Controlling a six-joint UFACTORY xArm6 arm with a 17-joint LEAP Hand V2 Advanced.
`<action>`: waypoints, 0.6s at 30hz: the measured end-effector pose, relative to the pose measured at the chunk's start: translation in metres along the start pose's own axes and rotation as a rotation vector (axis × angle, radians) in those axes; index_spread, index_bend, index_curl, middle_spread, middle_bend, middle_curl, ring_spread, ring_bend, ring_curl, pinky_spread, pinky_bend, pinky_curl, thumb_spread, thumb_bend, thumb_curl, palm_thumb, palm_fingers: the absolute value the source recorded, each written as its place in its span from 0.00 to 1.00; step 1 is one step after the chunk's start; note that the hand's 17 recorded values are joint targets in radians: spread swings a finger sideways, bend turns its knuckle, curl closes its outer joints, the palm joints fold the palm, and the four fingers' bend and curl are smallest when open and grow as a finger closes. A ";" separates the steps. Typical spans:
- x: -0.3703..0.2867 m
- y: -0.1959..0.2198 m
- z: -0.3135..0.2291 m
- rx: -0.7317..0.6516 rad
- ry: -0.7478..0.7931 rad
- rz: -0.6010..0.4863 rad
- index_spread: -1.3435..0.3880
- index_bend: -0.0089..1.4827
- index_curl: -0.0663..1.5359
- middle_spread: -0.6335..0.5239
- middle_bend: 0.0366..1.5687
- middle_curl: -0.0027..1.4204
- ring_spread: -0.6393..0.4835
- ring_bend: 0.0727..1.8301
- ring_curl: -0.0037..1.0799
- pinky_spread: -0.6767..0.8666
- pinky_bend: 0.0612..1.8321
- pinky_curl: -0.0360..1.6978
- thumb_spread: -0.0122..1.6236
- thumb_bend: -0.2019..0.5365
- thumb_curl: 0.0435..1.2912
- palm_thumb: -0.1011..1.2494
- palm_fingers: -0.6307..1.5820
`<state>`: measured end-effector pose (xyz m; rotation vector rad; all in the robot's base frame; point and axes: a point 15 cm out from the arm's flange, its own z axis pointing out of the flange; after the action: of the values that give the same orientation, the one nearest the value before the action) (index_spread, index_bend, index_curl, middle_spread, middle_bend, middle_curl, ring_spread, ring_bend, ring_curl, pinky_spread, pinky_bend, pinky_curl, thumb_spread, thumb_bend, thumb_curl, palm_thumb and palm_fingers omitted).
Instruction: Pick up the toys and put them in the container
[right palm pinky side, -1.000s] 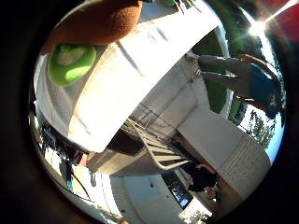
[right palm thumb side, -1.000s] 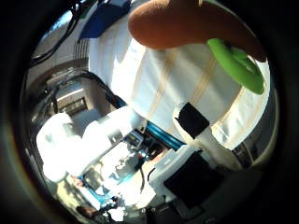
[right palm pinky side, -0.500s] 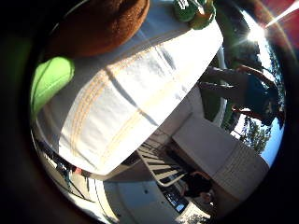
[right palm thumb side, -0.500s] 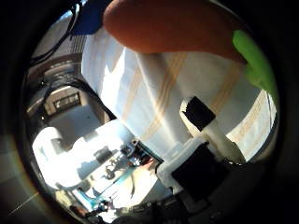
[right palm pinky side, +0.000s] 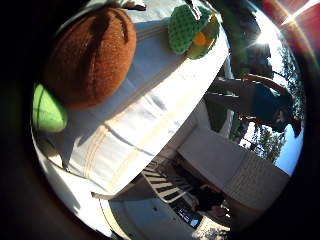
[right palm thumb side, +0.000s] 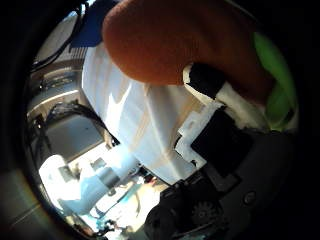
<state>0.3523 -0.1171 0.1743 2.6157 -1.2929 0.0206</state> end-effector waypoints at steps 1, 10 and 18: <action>0.002 -0.005 -0.007 0.012 0.005 0.001 0.56 0.11 0.15 0.36 0.45 0.43 0.60 0.61 0.59 0.64 0.34 0.19 0.66 0.24 0.26 0.67 0.73; -0.021 0.007 -0.070 -0.061 -0.166 0.048 0.40 0.30 0.13 0.30 0.60 0.61 0.51 0.66 0.72 0.61 0.71 0.36 0.67 0.28 0.33 0.77 0.77; -0.054 0.009 -0.206 -0.032 -0.316 0.105 0.30 0.42 0.14 0.29 0.66 0.70 0.48 0.70 0.76 0.58 0.77 0.43 0.71 0.26 0.38 0.80 0.72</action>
<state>0.3297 -0.0379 0.3711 2.5950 -1.5139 -0.4077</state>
